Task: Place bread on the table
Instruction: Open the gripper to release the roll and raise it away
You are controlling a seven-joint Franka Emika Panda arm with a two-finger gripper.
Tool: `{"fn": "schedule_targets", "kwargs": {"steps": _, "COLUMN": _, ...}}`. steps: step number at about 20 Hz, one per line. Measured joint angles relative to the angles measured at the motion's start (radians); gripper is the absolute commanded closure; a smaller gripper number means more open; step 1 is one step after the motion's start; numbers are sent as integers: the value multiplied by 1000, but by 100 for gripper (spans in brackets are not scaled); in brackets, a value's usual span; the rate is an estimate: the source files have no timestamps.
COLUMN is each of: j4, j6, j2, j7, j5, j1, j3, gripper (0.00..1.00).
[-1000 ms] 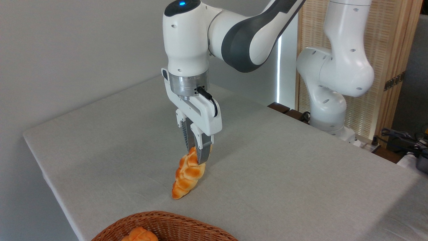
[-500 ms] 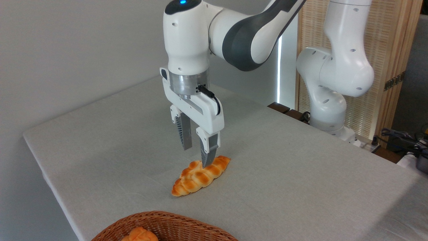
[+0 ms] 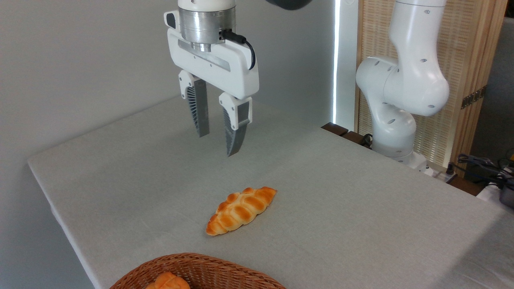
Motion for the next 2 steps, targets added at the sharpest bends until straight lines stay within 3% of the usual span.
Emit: {"fn": "schedule_targets", "kwargs": {"steps": 2, "j4": 8, "j6": -29, "j2": 12, "j7": 0, "j5": 0, "j1": 0, "j3": 2, "gripper": 0}}
